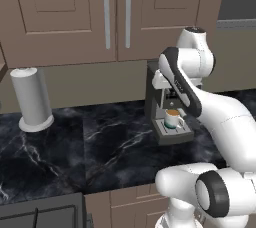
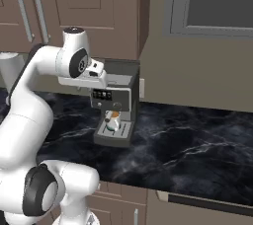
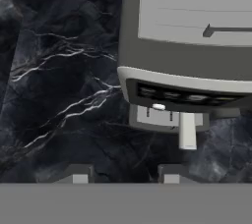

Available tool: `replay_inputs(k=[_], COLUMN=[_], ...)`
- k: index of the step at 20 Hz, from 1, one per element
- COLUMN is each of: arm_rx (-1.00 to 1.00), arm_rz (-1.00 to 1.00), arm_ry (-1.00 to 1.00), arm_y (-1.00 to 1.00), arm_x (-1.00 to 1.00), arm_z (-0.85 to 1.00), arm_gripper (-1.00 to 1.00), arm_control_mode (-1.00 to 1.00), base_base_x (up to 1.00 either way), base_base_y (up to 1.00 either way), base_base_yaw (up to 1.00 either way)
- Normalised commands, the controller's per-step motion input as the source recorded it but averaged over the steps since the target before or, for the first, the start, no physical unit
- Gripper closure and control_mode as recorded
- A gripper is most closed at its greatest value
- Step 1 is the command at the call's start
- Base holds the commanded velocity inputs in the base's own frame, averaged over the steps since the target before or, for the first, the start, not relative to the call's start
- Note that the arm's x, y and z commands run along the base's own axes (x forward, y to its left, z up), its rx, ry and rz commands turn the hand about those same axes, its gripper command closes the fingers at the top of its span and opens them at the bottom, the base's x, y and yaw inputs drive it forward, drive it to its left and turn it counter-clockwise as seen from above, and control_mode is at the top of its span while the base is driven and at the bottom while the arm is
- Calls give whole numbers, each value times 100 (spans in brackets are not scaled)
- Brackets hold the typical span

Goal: Pick up the brewed coffee from the coffee machine and place it next to the breakfast plate on the dining counter.

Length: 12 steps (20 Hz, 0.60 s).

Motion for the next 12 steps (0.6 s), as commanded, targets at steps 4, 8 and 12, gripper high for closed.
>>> replay_inputs(k=[4, 8, 12], arm_rx=[0, 2, 4], arm_rz=[0, 0, 9], arm_ry=[-2, -12, -30], arm_y=[-3, -45, -55], arm_x=[-22, -53, -47], arm_z=[0, -18, -36], arm_gripper=[-100, -100, -100], arm_control_mode=[-100, -100, -100], base_base_x=[0, 0, 0], base_base_y=[0, 0, 0], base_base_yaw=[0, 0, 0])
